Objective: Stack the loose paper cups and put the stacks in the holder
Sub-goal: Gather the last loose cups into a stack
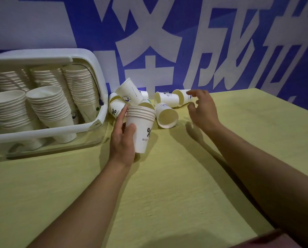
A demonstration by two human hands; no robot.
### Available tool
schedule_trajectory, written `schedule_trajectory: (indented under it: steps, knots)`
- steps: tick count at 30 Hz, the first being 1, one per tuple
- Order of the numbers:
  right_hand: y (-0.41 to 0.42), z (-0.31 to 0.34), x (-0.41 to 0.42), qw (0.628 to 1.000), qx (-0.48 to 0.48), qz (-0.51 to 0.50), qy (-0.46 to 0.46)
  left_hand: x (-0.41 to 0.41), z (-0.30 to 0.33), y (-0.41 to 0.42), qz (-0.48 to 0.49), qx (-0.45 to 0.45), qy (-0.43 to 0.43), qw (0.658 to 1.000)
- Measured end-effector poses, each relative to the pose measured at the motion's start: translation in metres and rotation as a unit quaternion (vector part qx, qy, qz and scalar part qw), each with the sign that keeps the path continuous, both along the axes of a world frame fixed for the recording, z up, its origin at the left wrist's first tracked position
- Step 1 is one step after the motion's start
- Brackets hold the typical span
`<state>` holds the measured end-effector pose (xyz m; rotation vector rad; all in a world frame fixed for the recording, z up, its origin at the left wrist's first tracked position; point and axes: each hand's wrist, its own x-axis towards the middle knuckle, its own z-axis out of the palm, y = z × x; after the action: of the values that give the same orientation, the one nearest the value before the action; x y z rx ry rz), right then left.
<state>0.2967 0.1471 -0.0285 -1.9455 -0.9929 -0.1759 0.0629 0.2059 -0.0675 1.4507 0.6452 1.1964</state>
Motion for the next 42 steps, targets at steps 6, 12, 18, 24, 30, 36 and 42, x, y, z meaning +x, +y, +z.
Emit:
schedule_trajectory:
  steps: [6, 12, 18, 24, 30, 36, 42]
  knots:
    - [0.048, 0.006, 0.069, 0.962, -0.229, 0.024, -0.146, 0.001, -0.001, 0.003, 0.006, -0.005, -0.025, 1.0]
    - [0.086, 0.008, 0.096, 0.923, -0.322, 0.061, -0.2, 0.003, -0.001, 0.003, 0.01, -0.003, -0.03, 0.999]
    - [0.084, 0.011, 0.101, 0.87, -0.387, 0.059, -0.3, 0.003, -0.001, 0.002, 0.003, 0.011, -0.031, 0.999]
    - [0.062, 0.022, 0.107, 0.849, -0.453, 0.048, -0.267, 0.002, 0.001, 0.002, -0.01, 0.006, -0.034, 0.999]
    - [0.04, 0.037, 0.097, 0.78, -0.551, 0.099, -0.28, 0.003, 0.003, 0.0, -0.016, -0.006, -0.04, 0.999]
    - [0.004, 0.044, 0.07, 0.711, -0.632, 0.132, -0.278, -0.001, 0.005, -0.004, -0.032, 0.009, -0.022, 0.999]
    - [-0.024, 0.046, 0.066, 0.773, -0.547, 0.12, -0.3, -0.001, 0.006, -0.007, -0.036, 0.019, -0.022, 0.999]
